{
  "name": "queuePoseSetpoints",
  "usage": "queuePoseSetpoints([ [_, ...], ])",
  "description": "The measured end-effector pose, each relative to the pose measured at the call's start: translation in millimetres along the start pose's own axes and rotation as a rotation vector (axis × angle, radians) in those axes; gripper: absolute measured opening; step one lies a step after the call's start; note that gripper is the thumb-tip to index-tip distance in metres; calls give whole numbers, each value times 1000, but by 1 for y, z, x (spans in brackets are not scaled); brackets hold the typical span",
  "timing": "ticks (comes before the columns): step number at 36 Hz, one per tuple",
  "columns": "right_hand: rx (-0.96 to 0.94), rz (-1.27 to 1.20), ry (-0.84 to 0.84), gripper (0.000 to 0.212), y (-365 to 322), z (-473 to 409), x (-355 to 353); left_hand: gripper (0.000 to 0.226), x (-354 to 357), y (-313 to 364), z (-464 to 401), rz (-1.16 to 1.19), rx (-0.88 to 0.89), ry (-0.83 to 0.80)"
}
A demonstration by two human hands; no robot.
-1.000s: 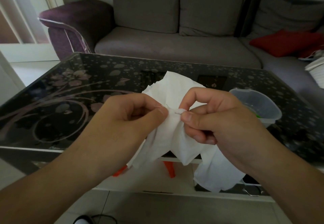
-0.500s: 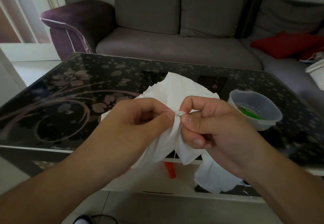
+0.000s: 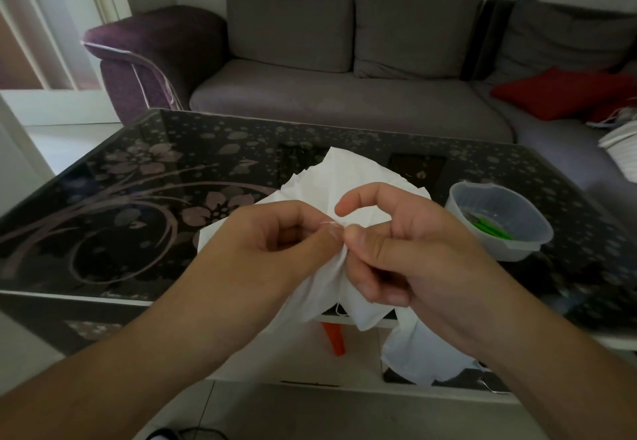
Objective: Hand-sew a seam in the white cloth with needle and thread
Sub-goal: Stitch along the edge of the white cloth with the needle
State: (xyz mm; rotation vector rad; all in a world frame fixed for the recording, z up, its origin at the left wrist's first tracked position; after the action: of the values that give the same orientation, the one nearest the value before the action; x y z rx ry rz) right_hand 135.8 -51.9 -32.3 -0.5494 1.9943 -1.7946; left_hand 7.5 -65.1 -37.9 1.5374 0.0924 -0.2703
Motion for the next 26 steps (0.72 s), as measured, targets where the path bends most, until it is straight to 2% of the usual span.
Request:
queuePoseSetpoints([
  [4, -6, 71, 3, 28, -4, 0, -6, 25, -5, -2, -1, 3, -21, 67],
  [8, 34, 136, 89, 17, -2, 0, -19, 29, -11, -2, 0, -16, -30, 140],
  [10, 44, 182, 113, 4, 0, 0, -23, 27, -12, -4, 1, -6, -37, 149],
  [18, -11, 283, 198, 10, -4, 3, -29, 23, -10, -9, -1, -7, -70, 162],
  [26, -6, 321, 225, 4, -8, 4, -30, 20, -11, -6, -2, 38, -61, 171],
])
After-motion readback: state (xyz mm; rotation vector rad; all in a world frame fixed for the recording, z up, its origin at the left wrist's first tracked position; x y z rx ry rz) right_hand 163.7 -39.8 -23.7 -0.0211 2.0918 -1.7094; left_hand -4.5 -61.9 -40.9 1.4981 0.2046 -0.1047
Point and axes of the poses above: each hand's wrist, its own z-axis away from the middle knuckle, its own x-axis out of the palm, y = z × x, the point moved 9 cm from there along -z, towards the middle knuckle, and after that the axes turned 6 degrees about -x, right-handed, at the moved point
